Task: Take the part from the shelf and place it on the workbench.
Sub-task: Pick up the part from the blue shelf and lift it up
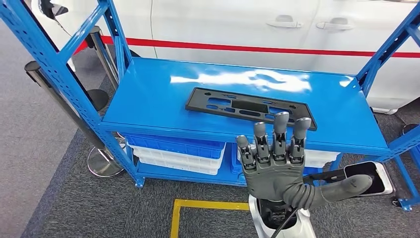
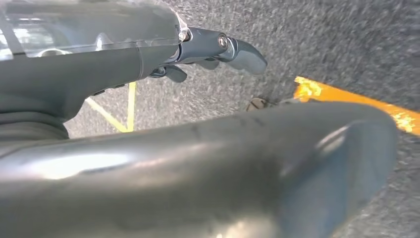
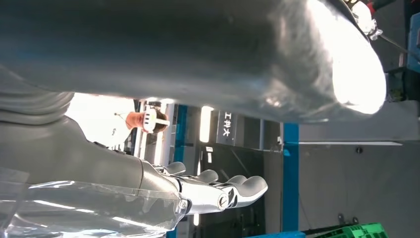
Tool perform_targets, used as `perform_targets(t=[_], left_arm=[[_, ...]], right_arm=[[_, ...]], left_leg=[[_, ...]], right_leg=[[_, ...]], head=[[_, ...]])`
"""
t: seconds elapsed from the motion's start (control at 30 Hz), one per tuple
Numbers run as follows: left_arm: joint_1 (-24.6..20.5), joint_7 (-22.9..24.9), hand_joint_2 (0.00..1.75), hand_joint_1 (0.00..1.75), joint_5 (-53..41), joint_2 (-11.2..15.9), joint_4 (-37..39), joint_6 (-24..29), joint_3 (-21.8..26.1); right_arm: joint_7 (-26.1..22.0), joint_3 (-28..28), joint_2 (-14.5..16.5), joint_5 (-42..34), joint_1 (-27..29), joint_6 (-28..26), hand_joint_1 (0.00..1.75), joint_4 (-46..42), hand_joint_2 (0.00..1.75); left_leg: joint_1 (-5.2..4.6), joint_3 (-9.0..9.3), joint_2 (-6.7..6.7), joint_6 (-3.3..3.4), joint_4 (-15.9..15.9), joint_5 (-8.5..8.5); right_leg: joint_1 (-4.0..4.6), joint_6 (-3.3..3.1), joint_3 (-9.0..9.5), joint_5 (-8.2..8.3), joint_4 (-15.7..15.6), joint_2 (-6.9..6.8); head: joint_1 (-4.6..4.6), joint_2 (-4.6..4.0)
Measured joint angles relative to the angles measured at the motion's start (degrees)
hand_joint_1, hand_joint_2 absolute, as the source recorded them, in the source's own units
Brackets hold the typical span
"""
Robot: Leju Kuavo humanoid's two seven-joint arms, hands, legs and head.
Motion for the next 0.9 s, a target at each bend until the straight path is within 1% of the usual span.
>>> perform_targets(t=[0.03,0.07,0.1,0.13,0.17,0.23,0.27,0.3,0.33,0.37,0.4,0.43,0.47,0.5,0.53,0.57,0.6,0.63,0.67,0.7,0.73,0.77,0.8,0.83,0.87,0.9], left_arm=[[0.00,0.01,0.00,0.00,0.02,-0.01,0.00,0.02,0.00],[-0.02,0.04,0.00,0.00,0.05,-0.15,0.00,0.03,0.00],[-0.05,0.08,0.00,0.00,0.08,-0.27,0.02,0.06,0.00],[-0.06,0.15,0.00,0.00,0.09,-0.39,0.03,0.08,-0.01],[-0.05,0.21,0.00,0.00,0.13,-0.50,0.05,0.08,-0.01],[-0.07,0.27,0.00,0.00,0.15,-0.47,0.07,0.08,-0.03],[-0.11,0.24,0.00,0.00,0.14,-0.45,0.07,0.08,-0.05],[-0.21,0.22,0.00,0.00,0.08,-0.42,0.07,0.09,-0.08],[-0.29,0.20,0.00,0.00,0.00,-0.39,0.07,0.09,-0.15],[-0.33,0.20,0.00,0.00,-0.08,-0.37,0.07,0.08,-0.25],[-0.34,0.21,0.00,0.00,-0.16,-0.34,0.07,0.06,-0.34],[-0.29,0.23,0.00,0.00,-0.21,-0.31,0.07,0.04,-0.42],[-0.23,0.25,0.00,0.00,-0.26,-0.27,0.08,0.02,-0.48],[-0.19,0.26,0.00,0.00,-0.30,-0.23,0.08,0.01,-0.51],[-0.17,0.26,0.00,0.00,-0.33,-0.17,0.09,-0.01,-0.57],[-0.15,0.26,0.00,0.00,-0.37,-0.11,0.09,-0.03,-0.66],[-0.13,0.24,0.00,0.00,-0.38,-0.07,0.09,-0.06,-0.77],[-0.11,0.22,0.00,0.00,-0.42,-0.02,0.09,-0.09,-0.89],[-0.08,0.22,0.00,0.00,-0.47,0.02,0.10,-0.10,-1.01],[-0.05,0.22,0.00,0.00,-0.52,0.04,0.11,-0.11,-1.13],[-0.05,0.23,0.00,0.00,-0.58,0.05,0.12,-0.10,-1.23],[-0.09,0.24,0.00,0.00,-0.63,0.06,0.13,-0.09,-1.31],[-0.16,0.22,0.00,0.00,-0.68,0.06,0.13,-0.08,-1.35],[-0.25,0.21,0.00,0.00,-0.73,0.06,0.13,-0.08,-1.38],[-0.31,0.20,0.00,0.00,-0.79,0.07,0.13,-0.07,-1.40],[-0.32,0.20,0.00,0.00,-0.83,0.07,0.13,-0.07,-1.44]], right_arm=[[0.01,0.01,-0.01,0.00,0.00,-0.02,0.00,0.00,0.00],[0.02,0.01,-0.01,0.00,0.03,-0.02,0.00,0.01,0.00],[0.02,0.01,-0.03,-0.01,0.07,-0.03,0.00,0.02,0.00],[0.04,0.01,-0.04,-0.02,0.10,-0.04,0.00,0.01,0.00],[0.05,0.01,-0.06,-0.03,0.13,-0.05,0.00,-0.01,0.00],[0.09,0.08,-0.07,-0.06,0.10,-0.05,0.00,-0.10,0.00],[0.13,0.14,-0.07,-0.09,0.08,-0.05,0.00,-0.13,0.00],[0.17,0.21,-0.07,-0.13,0.07,-0.06,0.00,-0.15,0.00],[0.21,0.27,-0.07,-0.17,0.09,-0.07,0.00,-0.15,0.00],[0.25,0.31,-0.07,-0.21,0.17,-0.08,0.00,-0.14,0.00],[0.26,0.34,-0.08,-0.24,0.31,-0.08,0.00,-0.14,0.00],[0.27,0.35,-0.08,-0.25,0.50,-0.08,0.00,-0.13,0.00],[0.27,0.36,-0.09,-0.25,0.67,-0.10,0.00,-0.13,0.00],[0.27,0.36,-0.09,-0.25,0.78,-0.14,0.00,-0.13,0.00],[0.27,0.36,-0.09,-0.26,0.85,-0.17,0.00,-0.14,0.00],[0.27,0.36,-0.09,-0.27,0.91,-0.20,0.00,-0.14,0.00],[0.27,0.35,-0.11,-0.29,0.96,-0.21,0.00,-0.14,0.00],[0.27,0.34,-0.13,-0.29,1.04,-0.21,0.00,-0.15,0.00],[0.27,0.32,-0.17,-0.29,1.19,-0.21,0.00,-0.17,0.00],[0.27,0.29,-0.22,-0.29,1.36,-0.19,0.00,-0.23,0.00],[0.27,0.27,-0.27,-0.28,1.54,-0.16,0.00,-0.33,0.00],[0.26,0.23,-0.31,-0.28,1.70,-0.12,0.00,-0.44,0.00],[0.25,0.22,-0.34,-0.28,1.78,-0.08,0.00,-0.54,0.00],[0.23,0.21,-0.37,-0.28,1.85,-0.05,0.00,-0.61,0.00],[0.21,0.20,-0.40,-0.27,1.99,-0.03,0.00,-0.63,0.00],[0.16,0.20,-0.46,-0.27,2.22,0.00,0.00,-0.62,0.00]], left_leg=[[-0.18,0.84,-0.05,-0.01,-0.04,-0.61],[-0.35,1.66,-0.06,-0.07,-0.02,-1.20],[-0.44,2.15,-0.13,-0.21,-0.09,-1.70],[-0.42,2.31,-0.14,-0.43,-0.26,-2.09],[-0.43,2.53,-0.13,-0.69,-0.25,-2.25],[-0.39,2.94,-0.04,-1.24,-0.12,-2.28],[-0.41,2.94,0.04,-1.52,0.88,-2.44],[-0.36,2.27,0.09,-1.84,2.56,-3.09],[-0.19,0.84,0.14,-2.17,5.21,-4.24],[0.03,-1.17,0.17,-2.59,8.47,-5.76],[0.33,-3.31,0.18,-2.94,11.46,-7.14],[0.62,-5.09,0.20,-3.28,13.41,-7.74],[0.88,-6.11,0.22,-3.57,13.74,-7.20],[1.10,-6.07,0.23,-3.87,11.96,-5.28],[1.33,-5.23,0.20,-4.20,8.56,-2.45],[1.50,-4.14,-0.10,-4.51,5.10,-0.12],[1.48,-3.28,-0.48,-4.59,2.23,0.98],[1.39,-2.75,-0.83,-4.31,0.66,1.59],[1.22,-2.64,-1.05,-3.81,0.39,1.34],[1.06,-2.65,-0.93,-3.20,0.38,1.25],[1.16,-2.51,-0.60,-2.63,0.37,1.79],[1.25,-2.37,-0.21,-2.22,0.21,1.92],[1.34,-2.22,0.18,-1.84,0.00,1.99],[1.42,-2.07,0.61,-1.49,-0.20,2.02],[1.33,-1.98,1.01,-1.23,-0.25,1.95],[1.24,-1.94,1.43,-1.04,-0.25,1.84]], right_leg=[[0.44,-0.80,0.49,3.03,-3.48,0.01],[1.02,-1.77,1.04,6.33,-7.14,0.08],[1.54,-2.63,1.52,8.70,-10.24,0.17],[1.92,-3.19,1.77,10.36,-12.10,0.20],[2.15,-3.47,1.85,10.80,-12.97,0.28],[1.94,-3.54,2.90,10.78,-14.00,0.26],[1.76,-3.70,3.72,10.61,-14.66,0.24],[1.54,-3.86,4.55,10.43,-15.12,0.16],[1.34,-3.95,5.22,10.18,-15.46,0.07],[1.25,-4.03,5.61,9.87,-15.58,0.03],[1.15,-3.98,5.86,9.56,-15.57,0.04],[1.04,-3.83,6.12,9.23,-15.52,0.12],[0.88,-3.64,6.42,8.88,-15.42,0.22],[0.68,-3.38,6.79,8.50,-15.26,0.38],[0.46,-3.05,7.21,8.06,-15.03,0.58],[0.28,-2.67,7.56,7.63,-14.83,0.76],[0.15,-2.32,7.73,7.31,-14.54,0.97],[0.11,-1.96,7.68,7.07,-14.27,1.17],[0.10,-1.66,7.57,6.93,-14.13,1.38],[0.13,-1.39,7.45,6.90,-14.03,1.65],[0.18,-1.09,7.37,6.77,-14.00,1.90],[0.17,-0.83,7.29,6.46,-13.71,1.86],[0.16,-0.57,6.78,5.68,-12.58,1.60],[0.13,-0.35,5.68,4.35,-10.24,1.22],[0.06,-0.15,3.97,2.66,-6.79,0.80],[0.01,0.00,1.85,1.06,-2.83,0.62]], head=[[0.01,0.00],[-0.06,0.00],[-0.16,0.00],[-0.22,0.00],[-0.28,0.00],[-0.21,0.00],[-0.22,0.00],[-0.23,0.00],[-0.24,0.00],[-0.27,0.00],[-0.27,0.00],[-0.27,0.00],[-0.27,0.00],[-0.28,0.00],[-0.27,0.00],[-0.27,0.00],[-0.31,0.00],[-0.34,0.00],[-0.37,0.00],[-0.40,0.00],[-0.39,0.00],[-0.37,0.00],[-0.33,0.00],[-0.29,0.00],[-0.23,0.00],[-0.21,0.00]])
